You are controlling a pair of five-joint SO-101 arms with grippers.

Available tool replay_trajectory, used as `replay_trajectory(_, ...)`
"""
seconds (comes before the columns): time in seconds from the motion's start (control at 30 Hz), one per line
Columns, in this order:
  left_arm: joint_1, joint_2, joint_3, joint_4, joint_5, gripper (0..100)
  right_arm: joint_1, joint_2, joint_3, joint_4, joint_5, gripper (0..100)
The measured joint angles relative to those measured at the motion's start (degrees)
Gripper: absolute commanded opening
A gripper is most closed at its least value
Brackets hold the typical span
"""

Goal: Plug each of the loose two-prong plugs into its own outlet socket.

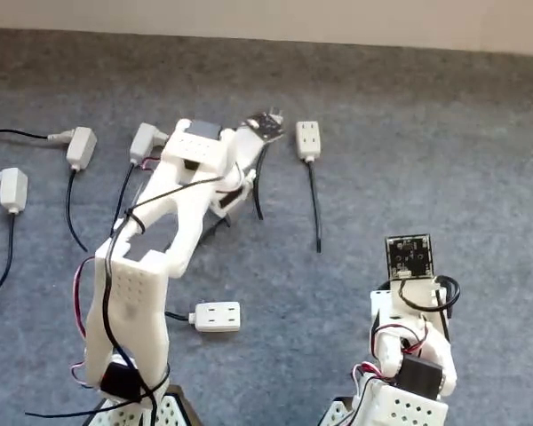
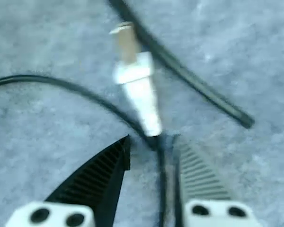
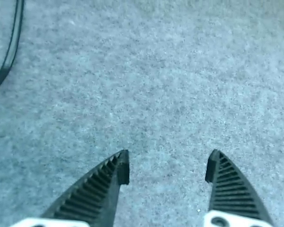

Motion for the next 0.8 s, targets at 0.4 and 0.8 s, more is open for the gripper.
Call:
replay_trajectory(0.4,0.3,0.1,-4.0,5.8,-5.4,0,-1.6,0.0,0.0,0.0,0.0,26.3)
replay_trajectory(0.8,12.0,-9.8,-17.8,23.8,-1.8,0,-0.9,0.0,0.0,0.0,0.0,26.3)
